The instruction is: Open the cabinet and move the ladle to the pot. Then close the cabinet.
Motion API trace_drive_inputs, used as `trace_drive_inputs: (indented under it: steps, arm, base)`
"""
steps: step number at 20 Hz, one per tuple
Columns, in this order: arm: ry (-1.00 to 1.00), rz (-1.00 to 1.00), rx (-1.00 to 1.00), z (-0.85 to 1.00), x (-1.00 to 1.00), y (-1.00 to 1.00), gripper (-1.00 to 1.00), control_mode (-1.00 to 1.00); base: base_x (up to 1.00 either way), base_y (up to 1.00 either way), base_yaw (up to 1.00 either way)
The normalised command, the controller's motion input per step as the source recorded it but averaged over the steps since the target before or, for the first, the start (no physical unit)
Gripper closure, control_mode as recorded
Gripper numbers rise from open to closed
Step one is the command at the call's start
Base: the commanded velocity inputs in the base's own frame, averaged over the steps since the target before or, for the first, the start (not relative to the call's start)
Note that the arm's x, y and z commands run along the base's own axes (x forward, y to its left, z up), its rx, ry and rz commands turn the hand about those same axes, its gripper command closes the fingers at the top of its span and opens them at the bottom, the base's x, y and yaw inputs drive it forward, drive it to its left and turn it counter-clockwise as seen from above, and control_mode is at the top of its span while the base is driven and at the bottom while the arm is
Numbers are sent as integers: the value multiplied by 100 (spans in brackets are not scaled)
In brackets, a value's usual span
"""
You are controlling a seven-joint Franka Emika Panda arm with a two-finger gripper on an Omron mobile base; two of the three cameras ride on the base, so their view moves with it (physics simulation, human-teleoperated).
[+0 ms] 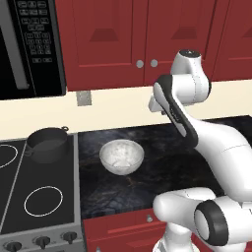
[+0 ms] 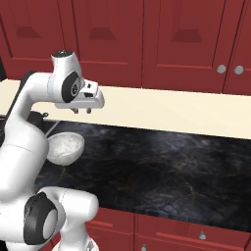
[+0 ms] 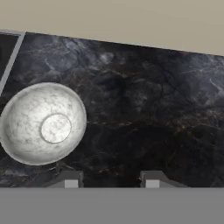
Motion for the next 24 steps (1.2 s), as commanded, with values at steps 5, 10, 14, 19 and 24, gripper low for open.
trace_drive_inputs:
  steps: [5, 10, 14, 19, 24]
  arm:
    - [-3, 0, -1, 0, -10, 6, -100, -100]
    - [-14, 0, -6, 3, -31, 8, -100, -100]
    - [-18, 0, -1, 28, -19, 4, -100, -100]
    - [-17, 0, 0, 40, 0, 14, -100, -100]
    - [-16, 0, 0, 42, 0, 18, -100, -100]
  base:
    - [0, 0, 0]
    - [0, 0, 0]
    - [0, 0, 0]
    - [0, 0, 0]
    - [0, 0, 0]
